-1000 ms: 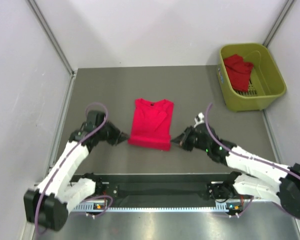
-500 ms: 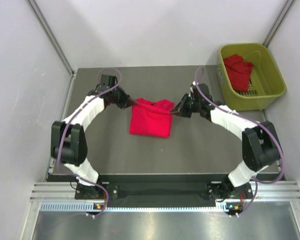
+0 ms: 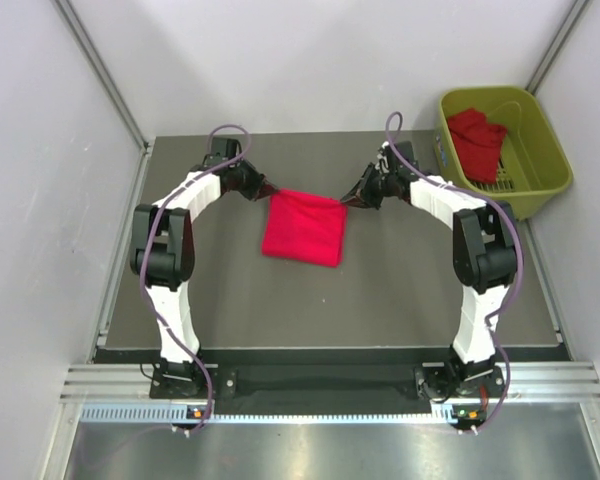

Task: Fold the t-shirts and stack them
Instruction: Fold the tshirt

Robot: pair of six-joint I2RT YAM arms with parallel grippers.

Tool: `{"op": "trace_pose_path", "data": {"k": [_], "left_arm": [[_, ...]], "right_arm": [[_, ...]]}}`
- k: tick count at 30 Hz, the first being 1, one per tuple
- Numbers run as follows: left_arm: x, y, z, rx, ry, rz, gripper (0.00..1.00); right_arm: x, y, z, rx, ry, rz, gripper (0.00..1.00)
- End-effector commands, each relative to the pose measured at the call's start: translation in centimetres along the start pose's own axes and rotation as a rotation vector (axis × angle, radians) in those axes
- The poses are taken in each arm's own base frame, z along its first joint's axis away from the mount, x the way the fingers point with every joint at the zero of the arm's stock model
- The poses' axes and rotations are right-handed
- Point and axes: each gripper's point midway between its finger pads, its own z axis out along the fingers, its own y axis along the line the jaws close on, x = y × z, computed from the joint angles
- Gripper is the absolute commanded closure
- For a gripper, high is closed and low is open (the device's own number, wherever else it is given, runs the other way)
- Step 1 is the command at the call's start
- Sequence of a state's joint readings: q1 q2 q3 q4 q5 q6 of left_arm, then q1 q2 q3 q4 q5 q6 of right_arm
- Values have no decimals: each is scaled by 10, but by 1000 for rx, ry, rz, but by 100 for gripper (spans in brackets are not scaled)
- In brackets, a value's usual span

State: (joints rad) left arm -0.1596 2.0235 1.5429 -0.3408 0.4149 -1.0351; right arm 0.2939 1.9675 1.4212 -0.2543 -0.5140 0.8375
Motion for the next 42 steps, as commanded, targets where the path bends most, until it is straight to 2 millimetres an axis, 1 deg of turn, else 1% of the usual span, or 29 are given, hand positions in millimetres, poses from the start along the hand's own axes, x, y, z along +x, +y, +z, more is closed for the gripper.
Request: {"op": "trace_pose_path", "data": {"k": [1, 6, 12, 15, 16, 18, 20, 21, 22, 23, 24, 25, 26, 27, 28, 29, 30, 31, 32, 33, 34, 35, 36, 37, 38, 39, 40, 41, 42], "left_arm": [[-24, -28, 2, 101, -43, 18, 100], [-27, -20, 19, 95, -18, 15, 100], [-36, -17, 27, 86, -31, 7, 100], [-40, -9, 31, 60, -31, -4, 100], [-42, -11, 32, 63, -33, -6, 100], [-43, -4, 35, 39, -27, -17, 100], [-45, -3, 36, 30, -27, -20, 100], [-44, 5, 41, 11, -16, -30, 100], [-47, 4, 40, 8, -18, -25, 100], [-49, 6, 42, -2, -20, -21, 96], [-49, 10, 46, -10, -13, -19, 90], [-51, 9, 46, -17, -8, -7, 85], [-56, 11, 45, -36, -17, 0, 80], [-59, 17, 45, -78, -29, 15, 76], [-64, 11, 33, -121, -40, 89, 71], [-68, 10, 25, -160, -55, 132, 61], [-79, 11, 17, -213, -105, 180, 46], [-81, 8, 2, -247, -107, 249, 42], [-84, 6, -5, -259, -123, 281, 42], [-84, -6, -22, -241, -145, 313, 42], [-70, 6, -23, -249, -106, 331, 42], [-69, -23, -39, -141, -151, 372, 43], [-63, -32, -40, -66, -145, 389, 46], [-29, -17, -30, -2, -27, 344, 47], [-30, -48, -40, 144, -81, 390, 48], [-20, -54, -40, 215, -59, 390, 48], [3, -43, -33, 252, 23, 330, 50], [10, -49, -32, 310, 42, 324, 52], [11, -60, -28, 391, 34, 345, 53]], "right_arm": [[-19, 10, -3, -40, -3, -24, 100], [-30, 6, 1, -45, -7, -13, 100], [-34, -7, 16, -46, 28, 19, 100], [-39, -11, 22, -48, 33, 33, 100], [-39, -11, 23, -49, 38, 36, 100], [-43, -10, 24, -54, 35, 39, 100], [-45, -14, 28, -48, 38, 46, 99], [-50, -13, 28, -52, 31, 51, 99], [-51, -17, 32, -50, 36, 60, 99], [-53, -19, 33, -47, 40, 66, 98], [-63, -12, 31, -61, 23, 45, 97], [-67, -16, 35, -48, 21, 41, 94], [-72, -13, 35, -48, 20, 28, 91], [-87, -4, 26, -48, 10, -12, 82], [-93, -10, 27, -23, 13, -26, 78], [-100, -9, 23, -8, 4, -58, 74], [-107, -3, 8, 22, 5, -130, 66], [-114, -6, 2, 73, -21, -173, 63], [-114, -4, -6, 99, -27, -211, 59], [-108, -9, -9, 121, -12, -254, 54], [-107, 3, -21, 105, -35, -292, 53], [-102, 4, -23, 100, -37, -304, 52], [-80, 1, -27, 95, -9, -300, 51], [-81, 18, -24, 2, -46, -340, 50], [-72, 26, -23, -55, -49, -341, 50], [-44, 17, -11, -89, -3, -275, 53], [-36, 32, -15, -154, -4, -285, 55], [-38, 48, -11, -227, -41, -324, 56], [-20, 47, -3, -252, -9, -284, 59]]}}
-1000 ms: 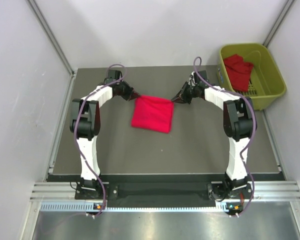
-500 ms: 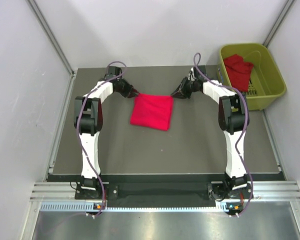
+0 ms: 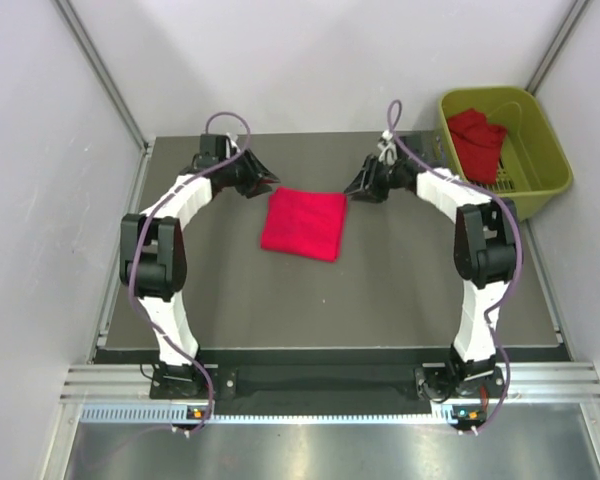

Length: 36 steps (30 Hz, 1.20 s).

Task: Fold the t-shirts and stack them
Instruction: Fold the tshirt

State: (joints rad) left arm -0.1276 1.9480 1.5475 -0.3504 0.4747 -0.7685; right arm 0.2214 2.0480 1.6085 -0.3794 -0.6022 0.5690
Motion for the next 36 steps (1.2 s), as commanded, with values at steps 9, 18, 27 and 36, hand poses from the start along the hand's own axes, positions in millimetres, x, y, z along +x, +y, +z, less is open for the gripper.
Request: {"op": "trace_pose_path", "data": {"k": [9, 18, 27, 36], "left_arm": [[32, -21, 73, 429, 97, 4, 59], [-12, 62, 101, 252, 72, 18, 58], [6, -23, 9, 285, 49, 103, 51], [89, -32, 4, 412, 121, -8, 58]], "right_arm": [[22, 49, 72, -468, -36, 100, 85], [-9, -26, 112, -309, -15, 202, 85], [-46, 37, 43, -233, -35, 21, 71], [66, 114, 45, -472, 81, 78, 71]]}}
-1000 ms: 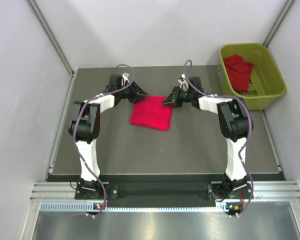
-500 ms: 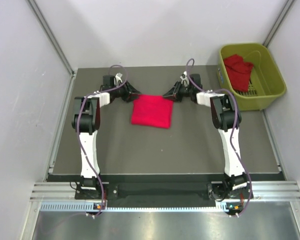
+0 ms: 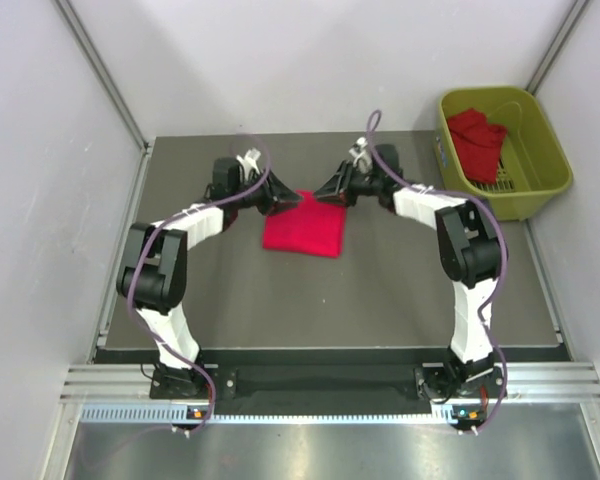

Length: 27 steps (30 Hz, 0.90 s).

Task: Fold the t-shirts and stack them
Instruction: Fold the tshirt

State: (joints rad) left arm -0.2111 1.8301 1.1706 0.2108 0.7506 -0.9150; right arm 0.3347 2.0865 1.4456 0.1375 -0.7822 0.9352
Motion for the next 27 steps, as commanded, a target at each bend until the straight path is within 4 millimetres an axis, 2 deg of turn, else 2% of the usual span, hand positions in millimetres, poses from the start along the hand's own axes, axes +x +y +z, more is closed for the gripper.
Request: {"op": "trace_pose_path", "data": {"k": [1, 2, 3, 5, 6, 8, 10, 12, 13, 15, 16, 18, 20, 23, 25, 26, 27], "left_arm": [[16, 30, 8, 7, 7, -89, 58], [21, 41, 8, -6, 19, -85, 59], [26, 50, 9, -21, 26, -89, 59], [39, 79, 7, -59, 47, -98, 59], [42, 89, 4, -77, 50, -104, 60], [51, 119, -7, -120, 53, -130, 60], [56, 134, -13, -149, 68, -141, 61], [62, 143, -20, -190, 98, -122, 61], [59, 142, -24, -214, 90, -99, 62], [57, 144, -34, -268, 99, -77, 61], [48, 130, -39, -252, 80, -52, 59], [39, 109, -48, -251, 61, -17, 55], [31, 85, -48, -211, 47, -5, 52], [24, 55, -45, -139, 32, -10, 51], [21, 47, -39, -90, 16, -6, 51], [25, 42, -34, -63, 26, -47, 52], [29, 45, -28, -49, 37, -74, 53]], "right_arm": [[49, 29, 23, -136, 84, -2, 72], [65, 25, 30, -140, 120, 2, 75], [70, 27, 31, -167, 129, -15, 76], [87, 3, 32, -147, 154, 29, 80], [90, -4, 31, -151, 159, 32, 81], [101, -32, 27, -120, 184, 65, 82], [105, -55, 19, -82, 191, 78, 82], [103, -69, 13, -51, 184, 88, 82], [102, -78, 6, -31, 180, 95, 83], [97, -75, -4, -21, 171, 84, 83], [101, -80, -11, 20, 193, 87, 83], [94, -68, -19, 46, 189, 30, 83], [92, -45, -22, 29, 195, -33, 82], [93, -15, -15, -20, 193, -62, 82], [97, -1, -6, -49, 194, -38, 82], [98, -3, -1, -56, 192, -22, 82], [96, 3, 4, -86, 175, -2, 82]]}}
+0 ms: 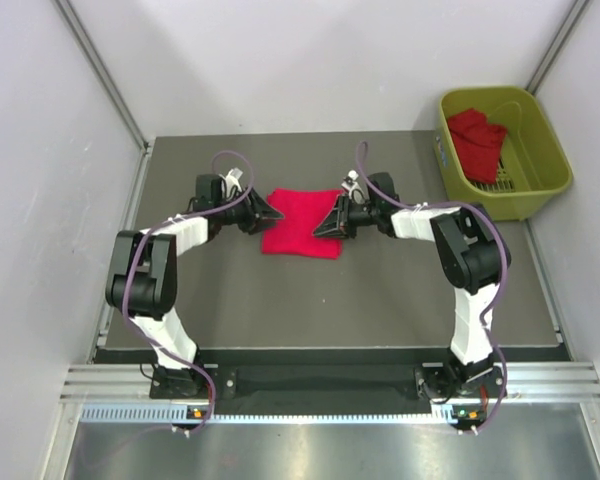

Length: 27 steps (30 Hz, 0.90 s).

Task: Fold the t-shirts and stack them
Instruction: Fold the tshirt

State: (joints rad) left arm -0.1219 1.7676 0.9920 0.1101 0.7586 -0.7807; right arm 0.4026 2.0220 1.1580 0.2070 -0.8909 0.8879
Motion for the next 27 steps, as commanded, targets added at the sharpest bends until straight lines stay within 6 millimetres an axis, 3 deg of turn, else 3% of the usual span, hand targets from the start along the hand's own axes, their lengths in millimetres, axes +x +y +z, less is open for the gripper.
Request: {"op": "trace_pose_path", "data": {"k": [1, 2, 3, 5, 7, 12, 15, 17, 19, 20, 22, 25, 26, 27], "left_arm": [[5, -23, 13, 112, 18, -36, 54], [14, -25, 24, 139, 37, -45, 55], [17, -28, 30, 154, 44, -36, 55], [32, -26, 43, 161, 80, -26, 56], [48, -6, 53, 127, 107, -59, 58], [70, 36, 50, 36, 130, -79, 61], [75, 42, 35, -11, 147, -37, 59], [70, 35, 28, -24, 155, 25, 52], [64, 18, 15, -36, 163, 55, 49], [61, 11, 11, -28, 159, 97, 47], [52, -7, -1, -43, 153, 157, 44], [28, -17, -10, -98, 105, 239, 38], [19, -11, -10, -139, 85, 261, 31], [3, -19, -9, -147, 57, 306, 27]], "right_arm": [[-5, 33, 12, -91, -34, -39, 82], [-6, 22, 13, -92, -50, 0, 82], [-10, 25, 14, -108, -66, -7, 82], [-3, 1, 13, -89, -65, 45, 83], [5, -17, 12, -66, -45, 64, 84], [27, -64, 1, 37, 0, 51, 84], [33, -79, -12, 118, 21, 20, 84], [35, -72, -22, 133, 33, 2, 84], [37, -67, -29, 143, 39, -48, 84], [36, -55, -36, 142, 31, -77, 84], [48, -51, -48, 175, 51, -84, 83], [62, -24, -71, 178, 35, -139, 81], [67, -20, -75, 175, 37, -139, 81], [79, -22, -81, 182, 52, -123, 80]]}}
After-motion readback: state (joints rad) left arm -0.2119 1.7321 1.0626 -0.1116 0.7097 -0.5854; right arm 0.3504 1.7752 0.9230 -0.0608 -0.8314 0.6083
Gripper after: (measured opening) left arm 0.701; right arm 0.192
